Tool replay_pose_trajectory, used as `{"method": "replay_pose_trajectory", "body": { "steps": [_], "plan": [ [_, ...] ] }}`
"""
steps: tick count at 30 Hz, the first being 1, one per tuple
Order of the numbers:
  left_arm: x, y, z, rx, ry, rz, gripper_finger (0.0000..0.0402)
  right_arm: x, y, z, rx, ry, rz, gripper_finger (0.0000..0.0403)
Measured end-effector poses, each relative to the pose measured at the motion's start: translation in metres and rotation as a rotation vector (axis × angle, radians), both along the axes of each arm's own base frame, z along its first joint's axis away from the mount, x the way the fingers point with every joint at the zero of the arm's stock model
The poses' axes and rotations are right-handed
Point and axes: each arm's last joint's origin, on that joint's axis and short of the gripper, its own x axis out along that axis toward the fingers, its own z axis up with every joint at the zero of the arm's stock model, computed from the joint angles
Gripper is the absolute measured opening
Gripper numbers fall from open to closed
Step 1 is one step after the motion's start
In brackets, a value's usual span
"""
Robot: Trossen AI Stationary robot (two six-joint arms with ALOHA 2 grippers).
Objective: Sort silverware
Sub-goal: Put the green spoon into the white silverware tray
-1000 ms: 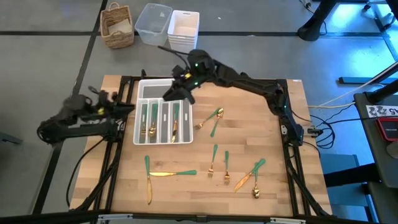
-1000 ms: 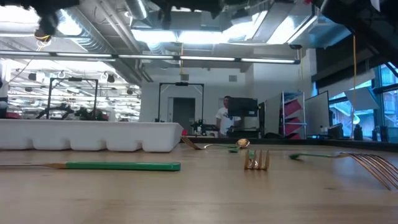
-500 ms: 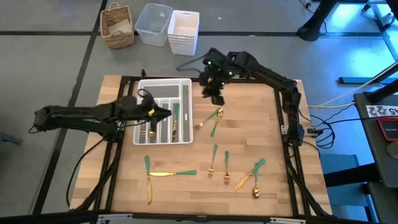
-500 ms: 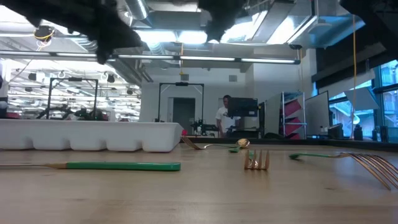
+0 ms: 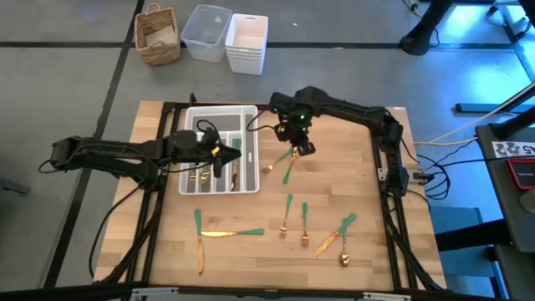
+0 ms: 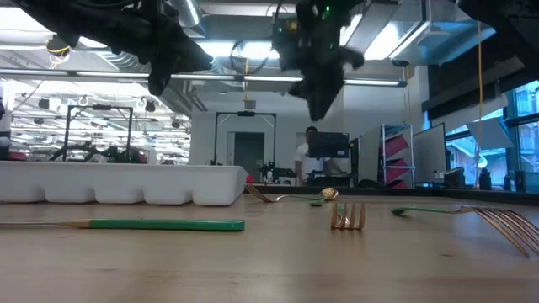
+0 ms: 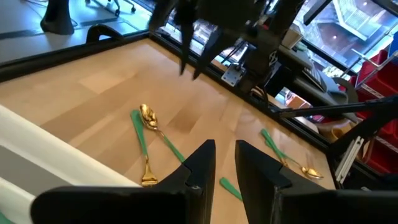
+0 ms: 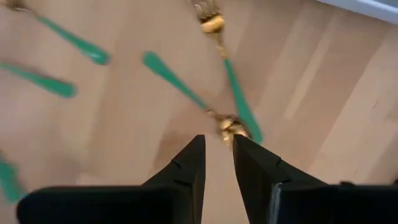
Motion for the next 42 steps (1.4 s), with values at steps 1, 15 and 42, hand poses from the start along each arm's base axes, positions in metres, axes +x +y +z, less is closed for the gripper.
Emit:
{"method": "replay_pose_trajectory", "body": {
  "steps": [1,15,42],
  "plan": [
    [0.000,0.000,0.000,0.000,0.000,0.000,0.0056,0.002,-0.001,-0.007,-0.017,-0.003,0.000,0.0083],
    [0.000,0.000,0.000,-0.003,0.002,0.001,0.0056,0.009,0.018,-0.081,-0.082,-0.021,0.170,0.0083],
    [0.000,0.000,-0.001,-0.002,0.006,0.001,0.0056,-0.004,0.032,-0.135,-0.181,0.031,0.270,0.0083]
  ]
}}
